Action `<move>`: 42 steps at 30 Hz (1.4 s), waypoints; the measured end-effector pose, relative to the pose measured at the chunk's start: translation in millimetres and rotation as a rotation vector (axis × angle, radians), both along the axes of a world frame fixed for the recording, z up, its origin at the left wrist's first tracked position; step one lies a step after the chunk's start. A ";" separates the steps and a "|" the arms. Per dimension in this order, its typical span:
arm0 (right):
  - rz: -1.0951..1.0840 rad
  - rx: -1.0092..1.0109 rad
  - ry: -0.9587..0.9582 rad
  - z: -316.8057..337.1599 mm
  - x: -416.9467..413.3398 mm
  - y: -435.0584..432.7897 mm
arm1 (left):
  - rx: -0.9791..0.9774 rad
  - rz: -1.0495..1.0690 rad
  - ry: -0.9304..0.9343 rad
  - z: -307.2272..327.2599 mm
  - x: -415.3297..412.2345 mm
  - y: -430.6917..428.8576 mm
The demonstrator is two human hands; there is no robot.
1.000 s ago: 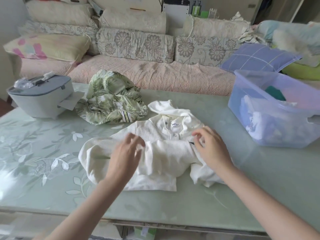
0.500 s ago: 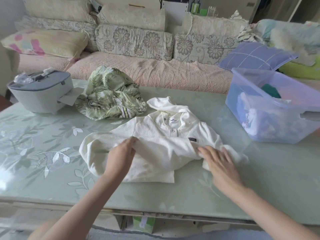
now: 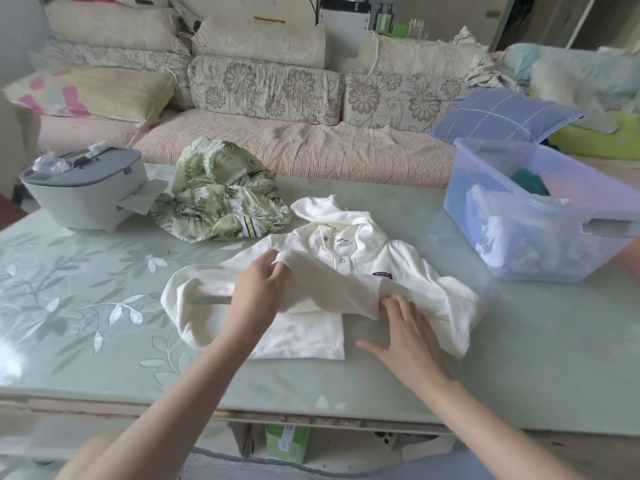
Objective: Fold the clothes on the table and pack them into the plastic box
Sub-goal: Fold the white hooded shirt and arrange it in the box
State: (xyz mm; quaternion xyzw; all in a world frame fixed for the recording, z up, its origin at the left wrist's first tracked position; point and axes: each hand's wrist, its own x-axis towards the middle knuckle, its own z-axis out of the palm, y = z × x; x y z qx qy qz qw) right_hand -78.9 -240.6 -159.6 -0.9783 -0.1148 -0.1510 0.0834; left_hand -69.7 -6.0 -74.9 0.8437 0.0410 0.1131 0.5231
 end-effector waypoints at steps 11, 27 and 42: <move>-0.203 0.194 -0.098 -1.0 41.7 4.0 | -0.354 -0.096 0.005 24.4 -15.3 -1.7; 0.155 0.428 0.434 99.1 24.5 -62.1 | 0.340 -0.172 0.047 6.3 -23.9 46.3; 0.017 -0.128 0.657 31.6 25.3 -38.9 | 0.804 -0.459 0.348 -89.2 13.7 36.1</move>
